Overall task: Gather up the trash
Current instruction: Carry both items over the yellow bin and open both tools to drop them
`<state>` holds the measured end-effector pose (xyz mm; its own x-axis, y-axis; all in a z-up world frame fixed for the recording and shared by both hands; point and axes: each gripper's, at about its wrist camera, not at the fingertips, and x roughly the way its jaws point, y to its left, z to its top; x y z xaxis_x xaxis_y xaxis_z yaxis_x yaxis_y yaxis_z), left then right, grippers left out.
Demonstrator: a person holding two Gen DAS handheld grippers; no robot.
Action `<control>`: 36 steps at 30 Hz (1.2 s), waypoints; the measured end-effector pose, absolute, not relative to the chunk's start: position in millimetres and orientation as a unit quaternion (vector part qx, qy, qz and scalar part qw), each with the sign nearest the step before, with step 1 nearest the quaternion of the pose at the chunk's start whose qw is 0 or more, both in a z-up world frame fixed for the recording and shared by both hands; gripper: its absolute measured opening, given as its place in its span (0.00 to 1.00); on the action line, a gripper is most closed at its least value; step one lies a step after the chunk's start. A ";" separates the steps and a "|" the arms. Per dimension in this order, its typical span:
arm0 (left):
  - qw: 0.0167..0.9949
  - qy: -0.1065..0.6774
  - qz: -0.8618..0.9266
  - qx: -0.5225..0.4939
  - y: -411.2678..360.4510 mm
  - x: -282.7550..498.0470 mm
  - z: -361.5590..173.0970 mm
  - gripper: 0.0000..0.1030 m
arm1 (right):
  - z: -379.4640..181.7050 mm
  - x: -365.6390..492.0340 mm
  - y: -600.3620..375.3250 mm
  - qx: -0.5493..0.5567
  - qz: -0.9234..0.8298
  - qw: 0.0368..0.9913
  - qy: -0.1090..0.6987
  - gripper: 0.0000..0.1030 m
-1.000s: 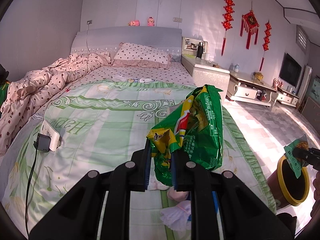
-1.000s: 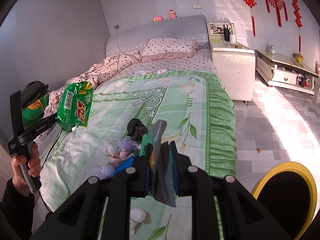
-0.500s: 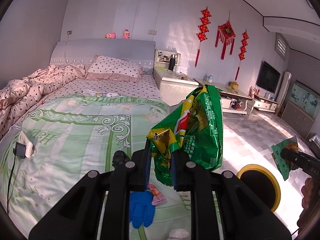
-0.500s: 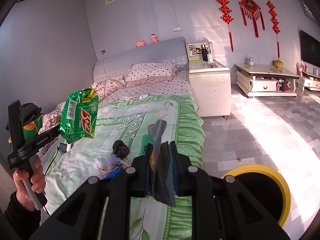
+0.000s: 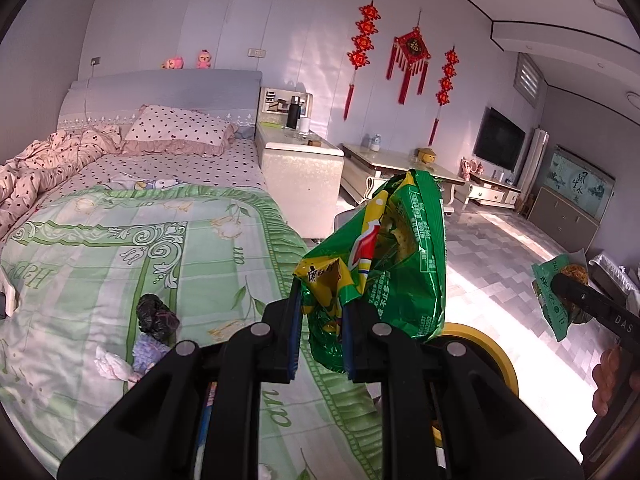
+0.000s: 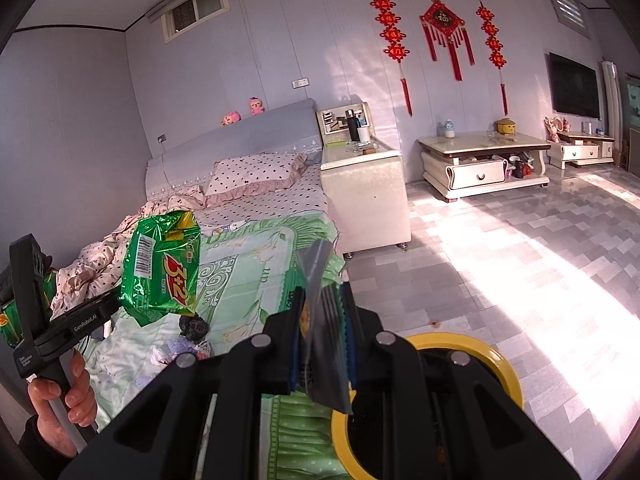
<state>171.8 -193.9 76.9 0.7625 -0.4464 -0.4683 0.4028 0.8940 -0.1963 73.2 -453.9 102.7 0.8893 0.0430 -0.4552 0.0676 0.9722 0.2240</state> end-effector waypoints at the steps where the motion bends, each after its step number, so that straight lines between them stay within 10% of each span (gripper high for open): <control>1: 0.935 0.263 -0.233 -0.040 -203.6 171.8 74.8 0.15 | 100.9 71.3 -460.7 0.122 -0.012 0.964 0.235 0.16; 31: 0.857 0.388 -0.339 0.020 -387.0 197.8 -63.4 0.17 | -6.4 80.7 -570.9 0.205 -0.100 0.923 0.311 0.19; 36: 0.854 0.390 -0.343 0.012 -388.0 202.8 -66.6 0.33 | -8.2 76.6 -575.4 0.214 -0.107 0.919 0.312 0.25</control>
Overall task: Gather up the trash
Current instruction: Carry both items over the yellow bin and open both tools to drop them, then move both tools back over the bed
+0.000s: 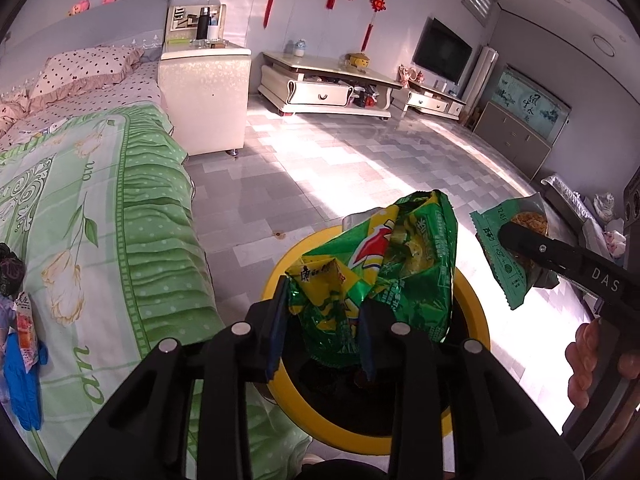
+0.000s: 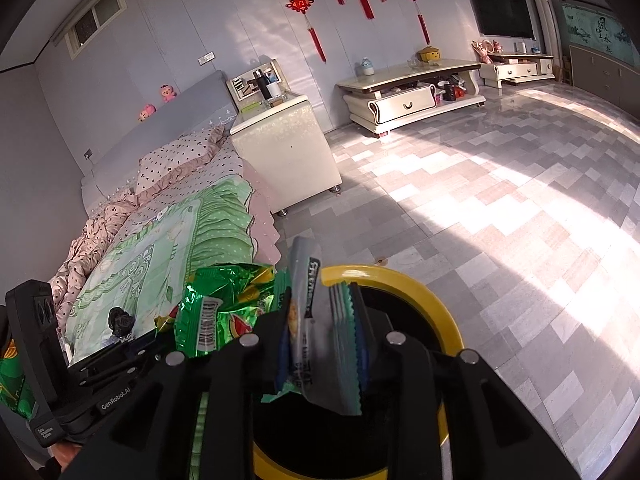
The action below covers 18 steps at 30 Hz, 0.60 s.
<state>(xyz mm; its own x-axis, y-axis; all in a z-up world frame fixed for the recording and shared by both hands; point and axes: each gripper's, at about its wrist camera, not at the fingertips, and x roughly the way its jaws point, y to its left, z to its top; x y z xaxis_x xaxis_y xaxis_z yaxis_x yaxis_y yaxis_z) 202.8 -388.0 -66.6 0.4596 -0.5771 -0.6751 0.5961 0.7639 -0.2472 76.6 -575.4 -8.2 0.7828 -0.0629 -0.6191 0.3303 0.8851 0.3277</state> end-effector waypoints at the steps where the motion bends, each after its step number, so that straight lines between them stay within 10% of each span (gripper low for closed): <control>1: 0.855 0.389 -0.343 0.011 -387.4 202.6 -66.3 0.39 | -8.0 76.7 -576.8 0.215 -0.110 0.919 0.311 0.27; 18: 0.865 0.374 -0.334 -0.018 -355.6 204.5 -53.3 0.76 | 0.1 64.1 -572.9 0.222 -0.138 0.916 0.304 0.51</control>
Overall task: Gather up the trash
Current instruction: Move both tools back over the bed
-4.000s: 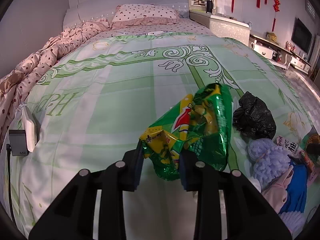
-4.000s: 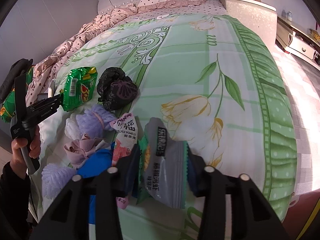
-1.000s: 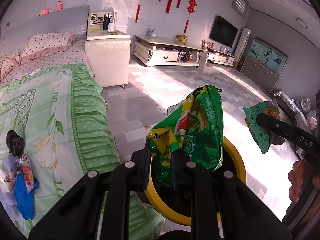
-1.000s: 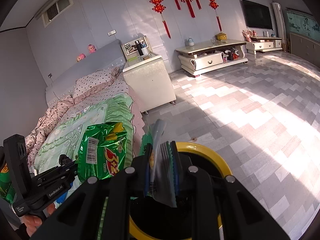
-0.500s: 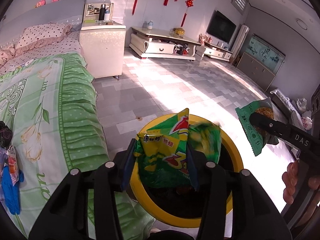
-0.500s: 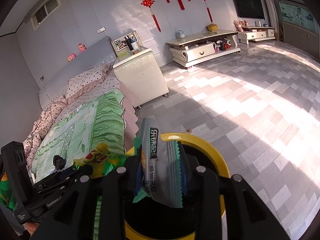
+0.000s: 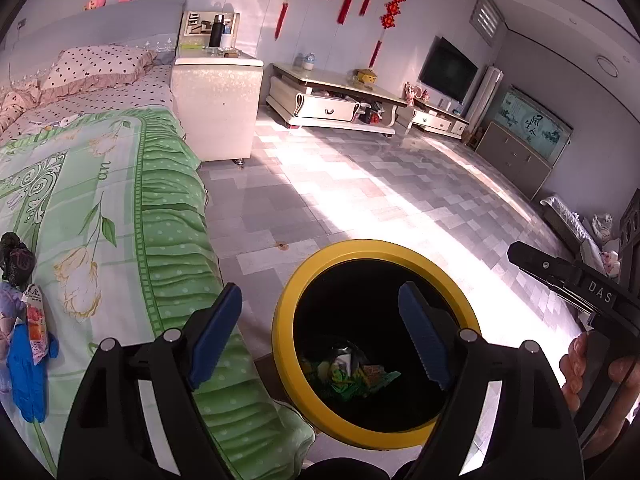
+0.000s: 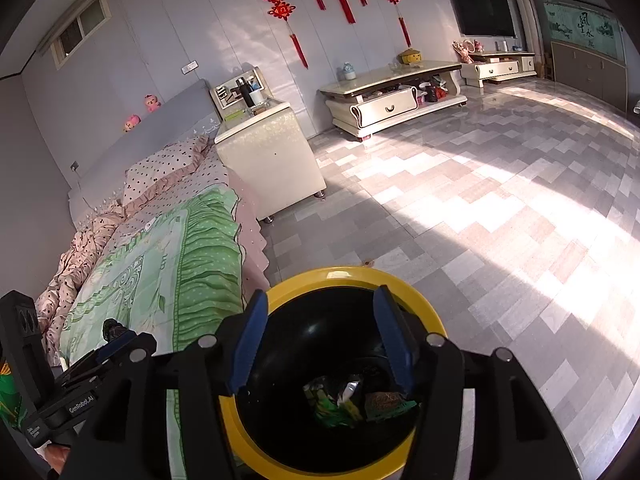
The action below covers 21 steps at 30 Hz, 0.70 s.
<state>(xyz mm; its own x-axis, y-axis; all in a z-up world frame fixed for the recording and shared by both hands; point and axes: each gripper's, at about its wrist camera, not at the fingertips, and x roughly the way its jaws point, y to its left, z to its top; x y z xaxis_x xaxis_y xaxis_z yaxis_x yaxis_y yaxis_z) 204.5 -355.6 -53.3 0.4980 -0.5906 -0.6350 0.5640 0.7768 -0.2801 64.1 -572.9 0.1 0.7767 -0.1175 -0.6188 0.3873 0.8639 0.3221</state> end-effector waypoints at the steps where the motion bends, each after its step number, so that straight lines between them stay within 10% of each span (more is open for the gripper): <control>1: 0.867 0.371 -0.331 -0.018 -353.1 204.2 -51.9 0.77 | 1.4 63.4 -571.2 0.220 -0.137 0.917 0.303 0.53; 21: 0.916 0.323 -0.234 -0.026 -218.6 207.4 -20.0 0.86 | 30.6 82.1 -482.0 0.172 -0.067 0.937 0.298 0.66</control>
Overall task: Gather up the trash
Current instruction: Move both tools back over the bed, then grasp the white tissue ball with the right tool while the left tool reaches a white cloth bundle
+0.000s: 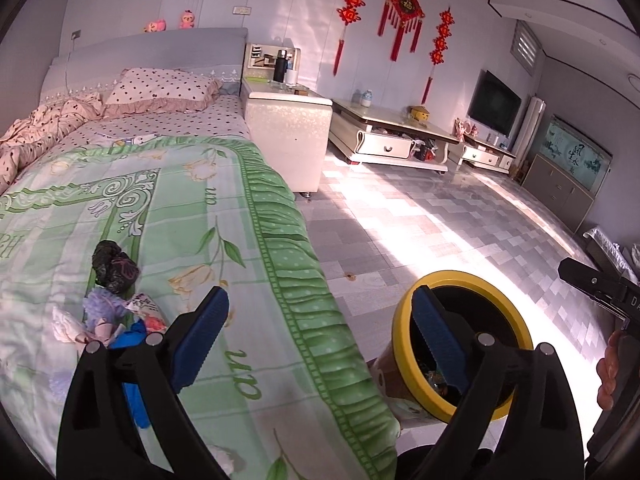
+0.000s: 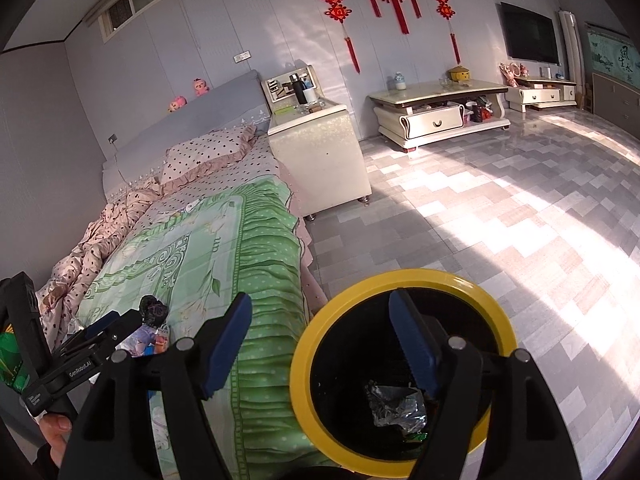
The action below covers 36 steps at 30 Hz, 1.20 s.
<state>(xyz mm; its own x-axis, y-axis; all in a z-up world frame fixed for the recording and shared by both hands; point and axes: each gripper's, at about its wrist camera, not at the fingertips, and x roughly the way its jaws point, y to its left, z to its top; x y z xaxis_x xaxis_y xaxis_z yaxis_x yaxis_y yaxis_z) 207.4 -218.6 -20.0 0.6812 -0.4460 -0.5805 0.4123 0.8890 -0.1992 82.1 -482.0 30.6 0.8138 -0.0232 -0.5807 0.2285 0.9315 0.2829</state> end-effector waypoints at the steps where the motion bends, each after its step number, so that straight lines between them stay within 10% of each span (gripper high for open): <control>1: 0.919 0.321 -0.227 -0.028 -208.3 207.9 -19.3 0.86 | 32.1 84.1 -475.0 0.168 -0.060 0.938 0.298 0.66; 36: 0.927 0.364 -0.003 -0.093 62.4 274.1 -93.6 0.86 | -44.9 147.2 -230.6 0.057 0.140 0.895 0.420 0.66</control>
<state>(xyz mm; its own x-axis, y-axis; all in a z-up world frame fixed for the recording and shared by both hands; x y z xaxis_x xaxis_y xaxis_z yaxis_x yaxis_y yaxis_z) 274.1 62.4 -93.6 0.7350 -0.0724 -0.6742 -0.0629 0.9827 -0.1741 147.2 -230.6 -44.9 0.6085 0.2989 -0.7351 -0.2024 0.9542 0.2204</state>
